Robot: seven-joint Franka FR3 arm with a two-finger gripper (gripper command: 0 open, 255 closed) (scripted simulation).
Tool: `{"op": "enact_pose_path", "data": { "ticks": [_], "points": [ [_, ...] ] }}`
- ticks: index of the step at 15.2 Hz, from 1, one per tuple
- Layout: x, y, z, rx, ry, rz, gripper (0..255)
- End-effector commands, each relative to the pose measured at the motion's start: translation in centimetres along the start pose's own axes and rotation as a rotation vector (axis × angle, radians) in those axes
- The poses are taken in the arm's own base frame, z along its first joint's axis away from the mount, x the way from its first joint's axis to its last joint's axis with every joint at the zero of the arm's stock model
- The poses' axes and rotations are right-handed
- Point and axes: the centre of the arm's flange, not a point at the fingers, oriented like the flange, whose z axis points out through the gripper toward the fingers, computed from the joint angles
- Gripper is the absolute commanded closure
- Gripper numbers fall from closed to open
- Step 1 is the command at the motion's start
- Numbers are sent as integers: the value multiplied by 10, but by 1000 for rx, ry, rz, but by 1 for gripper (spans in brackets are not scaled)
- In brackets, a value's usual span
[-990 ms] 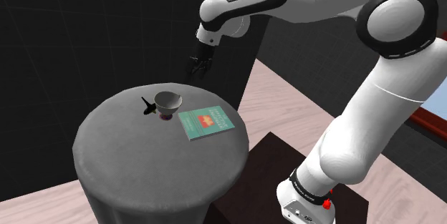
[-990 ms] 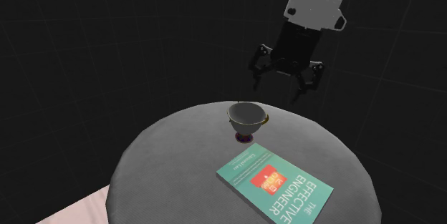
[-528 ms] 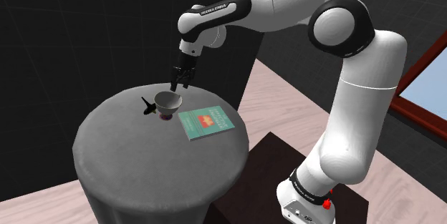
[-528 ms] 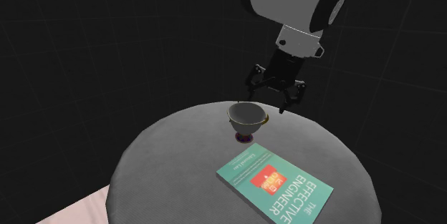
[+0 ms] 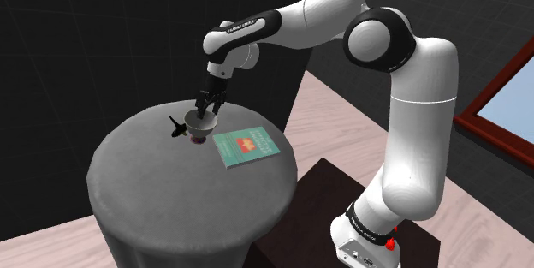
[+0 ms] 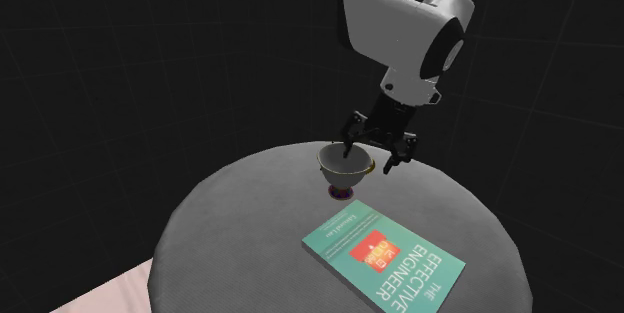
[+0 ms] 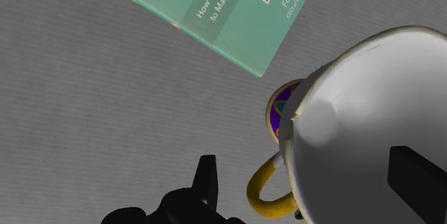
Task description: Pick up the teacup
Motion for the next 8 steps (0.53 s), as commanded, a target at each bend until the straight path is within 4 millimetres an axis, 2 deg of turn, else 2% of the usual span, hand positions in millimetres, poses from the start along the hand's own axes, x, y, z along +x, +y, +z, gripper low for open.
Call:
{"op": "enact_pose_path", "data": {
  "ticks": [1, 3, 4, 8],
  "points": [
    [0, 4, 10, 0, 0, 0, 0],
    [0, 5, 13, 0, 0, 0, 0],
    [0, 5, 13, 0, 0, 0, 255],
    [0, 5, 13, 0, 0, 0, 255]
  ]
}}
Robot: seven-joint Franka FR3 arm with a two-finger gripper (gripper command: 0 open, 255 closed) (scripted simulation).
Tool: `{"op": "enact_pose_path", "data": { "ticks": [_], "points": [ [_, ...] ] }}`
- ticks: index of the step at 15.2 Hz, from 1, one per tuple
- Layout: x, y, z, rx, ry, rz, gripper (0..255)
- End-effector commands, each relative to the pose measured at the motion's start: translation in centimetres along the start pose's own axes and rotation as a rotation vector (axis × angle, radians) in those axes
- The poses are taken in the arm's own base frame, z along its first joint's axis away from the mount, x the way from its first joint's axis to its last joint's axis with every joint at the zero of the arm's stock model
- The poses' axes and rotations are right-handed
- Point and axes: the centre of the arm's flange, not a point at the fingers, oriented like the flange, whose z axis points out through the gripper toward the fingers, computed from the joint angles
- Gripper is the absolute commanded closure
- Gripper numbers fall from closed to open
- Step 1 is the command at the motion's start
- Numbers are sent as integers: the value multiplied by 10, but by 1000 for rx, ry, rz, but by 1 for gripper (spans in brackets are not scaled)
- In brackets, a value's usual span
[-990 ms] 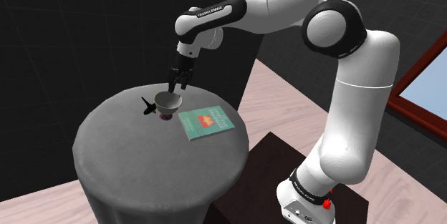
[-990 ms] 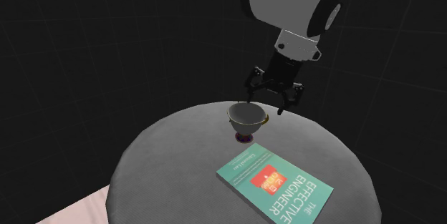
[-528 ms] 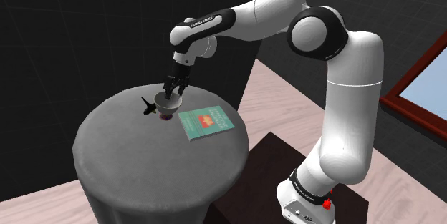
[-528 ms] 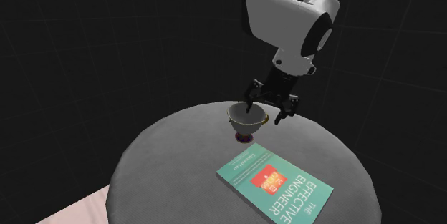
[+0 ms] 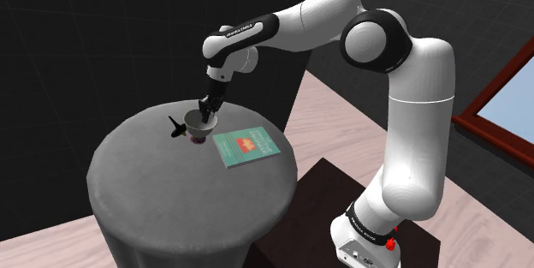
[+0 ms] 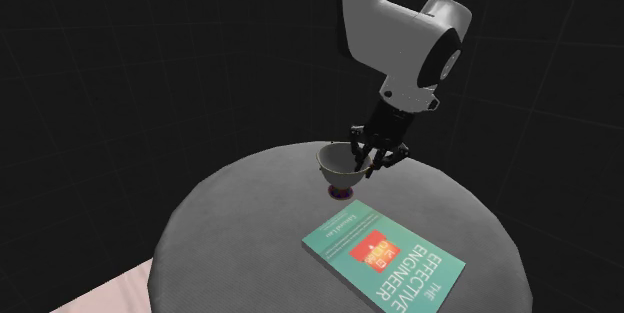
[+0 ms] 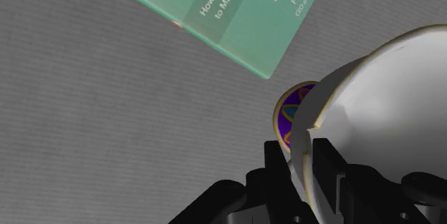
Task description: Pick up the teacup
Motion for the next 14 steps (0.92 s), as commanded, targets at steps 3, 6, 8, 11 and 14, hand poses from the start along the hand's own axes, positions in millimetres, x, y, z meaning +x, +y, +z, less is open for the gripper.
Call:
{"op": "enact_pose_path", "data": {
  "ticks": [3, 6, 8, 11, 14],
  "points": [
    [0, 1, 1, -1, 0, 1, 255],
    [0, -1, -4, -1, 0, 1, 255],
    [0, -4, -14, -1, 0, 1, 255],
    [0, -9, -29, -1, 0, 1, 255],
    [0, -14, -44, -1, 0, 1, 255]
  ]
}}
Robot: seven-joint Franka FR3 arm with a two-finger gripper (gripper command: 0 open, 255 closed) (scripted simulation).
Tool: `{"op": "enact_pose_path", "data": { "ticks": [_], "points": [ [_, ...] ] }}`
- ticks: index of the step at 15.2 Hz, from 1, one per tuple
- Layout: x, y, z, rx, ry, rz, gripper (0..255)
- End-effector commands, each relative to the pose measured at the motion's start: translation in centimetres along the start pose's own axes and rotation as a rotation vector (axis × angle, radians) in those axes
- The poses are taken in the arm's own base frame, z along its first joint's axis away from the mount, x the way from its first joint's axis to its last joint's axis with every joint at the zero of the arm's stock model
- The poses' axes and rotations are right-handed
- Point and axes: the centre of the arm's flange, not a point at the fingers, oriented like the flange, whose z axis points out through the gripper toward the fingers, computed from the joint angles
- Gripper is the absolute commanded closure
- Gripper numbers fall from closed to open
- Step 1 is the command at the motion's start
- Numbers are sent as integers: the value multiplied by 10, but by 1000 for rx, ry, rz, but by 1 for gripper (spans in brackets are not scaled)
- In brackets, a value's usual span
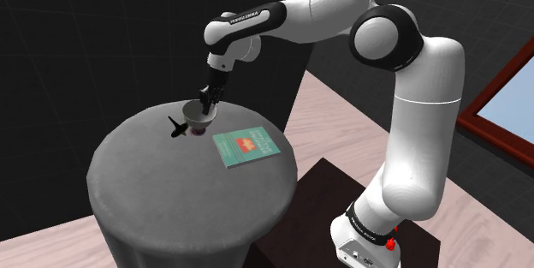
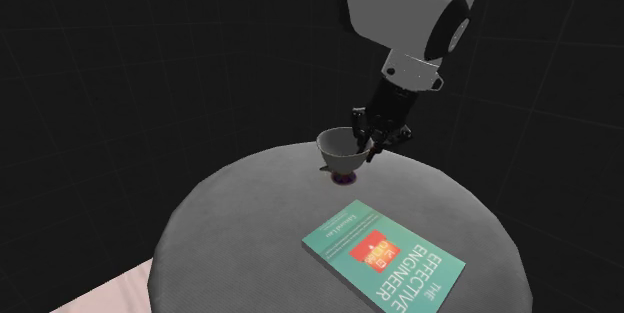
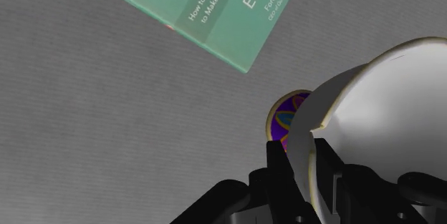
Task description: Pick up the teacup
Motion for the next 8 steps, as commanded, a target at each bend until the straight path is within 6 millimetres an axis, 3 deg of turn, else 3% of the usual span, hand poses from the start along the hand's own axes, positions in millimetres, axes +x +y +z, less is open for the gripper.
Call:
{"op": "enact_pose_path", "data": {
  "ticks": [1, 6, 8],
  "points": [
    [0, -3, -11, 0, 0, 0, 255],
    [-1, -11, -36, 0, 0, 0, 255],
    [-1, -11, -37, 0, 0, 0, 255]
  ]
}}
